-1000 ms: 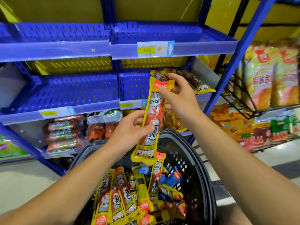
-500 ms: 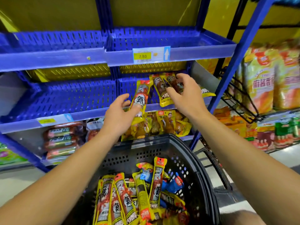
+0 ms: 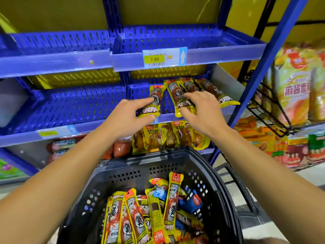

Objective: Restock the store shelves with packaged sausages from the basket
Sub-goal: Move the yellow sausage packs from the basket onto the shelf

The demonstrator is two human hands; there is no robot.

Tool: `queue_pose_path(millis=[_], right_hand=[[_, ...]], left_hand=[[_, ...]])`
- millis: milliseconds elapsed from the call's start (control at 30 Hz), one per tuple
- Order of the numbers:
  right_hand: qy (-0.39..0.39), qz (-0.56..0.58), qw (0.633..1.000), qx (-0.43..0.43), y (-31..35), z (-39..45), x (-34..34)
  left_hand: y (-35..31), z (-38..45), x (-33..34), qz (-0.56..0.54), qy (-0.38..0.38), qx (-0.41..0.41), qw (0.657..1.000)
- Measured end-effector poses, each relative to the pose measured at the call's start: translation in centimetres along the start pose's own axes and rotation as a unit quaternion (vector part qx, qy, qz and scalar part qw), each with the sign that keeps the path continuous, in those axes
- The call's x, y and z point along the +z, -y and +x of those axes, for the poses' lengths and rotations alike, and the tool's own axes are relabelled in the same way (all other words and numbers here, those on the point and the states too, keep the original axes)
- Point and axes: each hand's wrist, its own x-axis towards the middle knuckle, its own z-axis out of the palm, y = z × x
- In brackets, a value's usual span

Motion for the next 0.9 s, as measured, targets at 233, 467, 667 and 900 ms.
queue_pose_path(millis=[233, 467, 667, 900], right_hand=[[0.028, -0.033, 0.999, 0.022, -0.7, -0.7, 0.7], [0.024, -0.054, 0.998, 0.012, -1.0, -0.7, 0.9], [0.016, -0.048, 0.999, 0.014, -1.0, -0.6, 1.0], [0.008, -0.054, 0.998, 0.019, -0.9, -0.3, 1.0]], left_hand=[[-1.0, 1.8, 3.0, 0.027, -0.048, 0.017, 0.998], [-1.3, 2.6, 5.0, 0.009, -0.106, 0.000, 0.994], [-1.5, 2.9, 5.1, 0.020, -0.109, 0.004, 0.994], [-1.6, 3.0, 5.1, 0.031, -0.094, 0.005, 0.995]])
